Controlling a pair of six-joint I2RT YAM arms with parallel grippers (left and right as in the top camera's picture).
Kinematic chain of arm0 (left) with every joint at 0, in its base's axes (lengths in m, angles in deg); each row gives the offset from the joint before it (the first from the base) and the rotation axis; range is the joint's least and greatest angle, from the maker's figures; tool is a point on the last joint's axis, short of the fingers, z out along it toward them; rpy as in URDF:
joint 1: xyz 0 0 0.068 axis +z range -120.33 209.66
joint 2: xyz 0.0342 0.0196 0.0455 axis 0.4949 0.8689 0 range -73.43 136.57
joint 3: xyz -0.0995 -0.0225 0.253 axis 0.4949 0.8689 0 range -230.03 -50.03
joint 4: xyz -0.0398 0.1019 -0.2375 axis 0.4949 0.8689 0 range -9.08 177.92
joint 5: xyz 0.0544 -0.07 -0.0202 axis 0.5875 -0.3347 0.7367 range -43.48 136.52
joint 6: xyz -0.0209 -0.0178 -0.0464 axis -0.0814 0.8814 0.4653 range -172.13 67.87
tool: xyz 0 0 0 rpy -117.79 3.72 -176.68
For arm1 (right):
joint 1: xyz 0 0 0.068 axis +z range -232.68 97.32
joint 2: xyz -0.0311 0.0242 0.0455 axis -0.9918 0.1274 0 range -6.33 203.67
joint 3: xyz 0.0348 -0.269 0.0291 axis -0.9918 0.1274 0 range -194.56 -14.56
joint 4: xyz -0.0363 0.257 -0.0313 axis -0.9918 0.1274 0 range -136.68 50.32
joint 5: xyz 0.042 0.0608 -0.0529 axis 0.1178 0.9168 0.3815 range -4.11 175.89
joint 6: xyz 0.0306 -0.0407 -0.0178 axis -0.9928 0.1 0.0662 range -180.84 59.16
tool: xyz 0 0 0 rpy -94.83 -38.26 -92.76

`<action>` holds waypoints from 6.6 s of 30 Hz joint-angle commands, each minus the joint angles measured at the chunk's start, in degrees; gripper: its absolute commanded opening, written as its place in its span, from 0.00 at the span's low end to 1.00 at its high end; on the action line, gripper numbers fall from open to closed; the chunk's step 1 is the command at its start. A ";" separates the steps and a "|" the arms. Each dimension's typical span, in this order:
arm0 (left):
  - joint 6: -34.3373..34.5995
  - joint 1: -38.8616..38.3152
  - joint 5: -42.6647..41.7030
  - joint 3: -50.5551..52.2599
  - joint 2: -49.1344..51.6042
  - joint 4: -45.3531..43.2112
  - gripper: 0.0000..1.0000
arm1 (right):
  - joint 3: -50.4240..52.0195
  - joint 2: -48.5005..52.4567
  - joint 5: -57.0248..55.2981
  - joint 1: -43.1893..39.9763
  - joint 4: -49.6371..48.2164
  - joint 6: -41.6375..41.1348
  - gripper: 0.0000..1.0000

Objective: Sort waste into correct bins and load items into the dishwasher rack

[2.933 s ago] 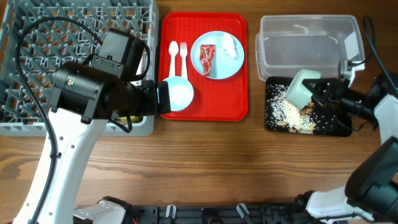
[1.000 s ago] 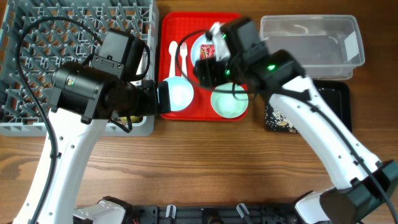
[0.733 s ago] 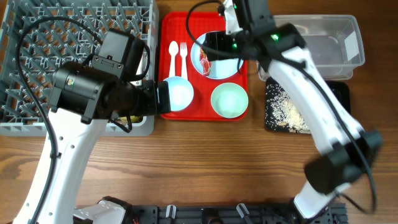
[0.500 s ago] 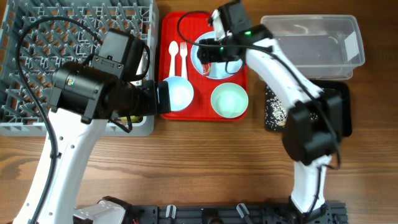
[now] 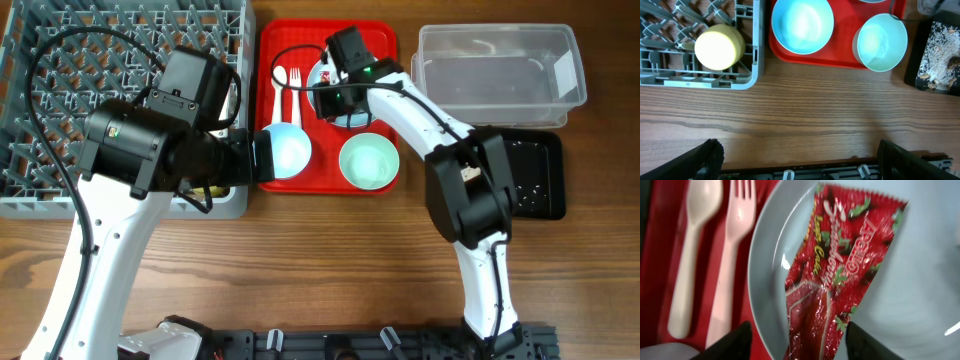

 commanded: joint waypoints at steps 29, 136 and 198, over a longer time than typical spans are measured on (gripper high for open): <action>0.74 -0.09 0.55 0.04 -0.72 0.02 1.00 | 0.55 -20.44 -16.26 -17.11 15.13 2.03 0.04; 0.74 -0.09 0.55 0.04 -0.72 0.02 1.00 | 2.05 -19.80 -12.39 -22.25 15.72 7.69 0.63; 0.74 -0.09 0.55 0.04 -0.72 0.02 1.00 | 23.34 -83.12 3.74 -20.22 7.17 8.17 1.00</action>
